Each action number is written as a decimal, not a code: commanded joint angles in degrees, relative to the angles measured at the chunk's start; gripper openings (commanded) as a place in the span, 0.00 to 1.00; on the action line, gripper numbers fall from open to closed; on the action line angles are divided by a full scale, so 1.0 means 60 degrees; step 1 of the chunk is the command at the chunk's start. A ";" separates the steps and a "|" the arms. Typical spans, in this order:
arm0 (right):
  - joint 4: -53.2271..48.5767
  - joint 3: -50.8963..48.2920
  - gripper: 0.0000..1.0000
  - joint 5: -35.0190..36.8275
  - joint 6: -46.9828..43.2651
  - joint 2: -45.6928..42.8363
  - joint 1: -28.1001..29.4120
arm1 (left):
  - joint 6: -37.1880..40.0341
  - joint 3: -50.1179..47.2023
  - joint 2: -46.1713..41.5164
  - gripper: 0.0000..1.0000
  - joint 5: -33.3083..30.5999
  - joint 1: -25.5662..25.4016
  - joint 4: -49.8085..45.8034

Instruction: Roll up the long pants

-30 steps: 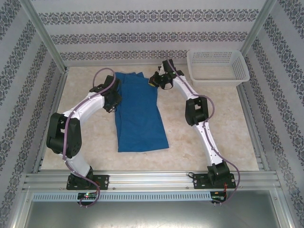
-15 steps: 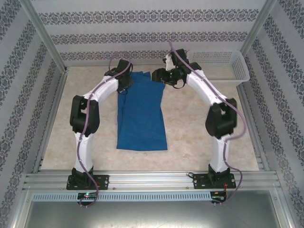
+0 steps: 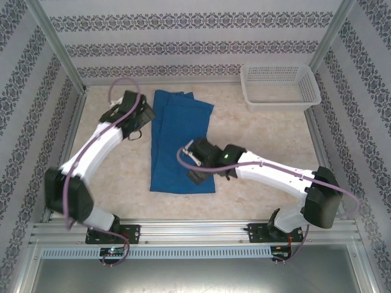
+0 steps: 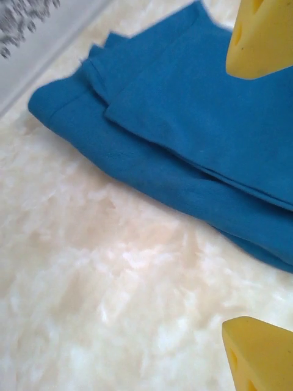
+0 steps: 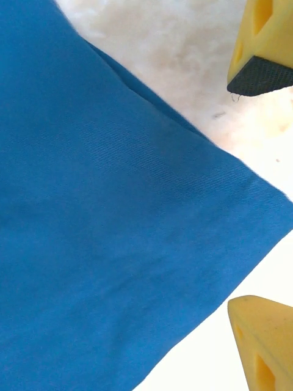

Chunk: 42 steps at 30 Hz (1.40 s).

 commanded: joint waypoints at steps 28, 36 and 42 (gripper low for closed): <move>0.2107 0.0173 0.87 0.2309 -0.1464 0.3473 0.2751 | -0.4395 -0.5146 -0.7344 1.00 0.0505 -0.1995 -0.2232; 0.2902 -0.0271 0.13 0.1645 -0.1914 0.4005 0.2339 | -0.4349 -0.5066 -0.6830 1.00 0.0695 -0.1995 -0.1886; 0.2152 0.0305 0.00 0.0982 -0.2154 0.3541 0.2160 | -0.4376 -0.4899 -0.6758 1.00 0.0636 -0.1998 -0.1841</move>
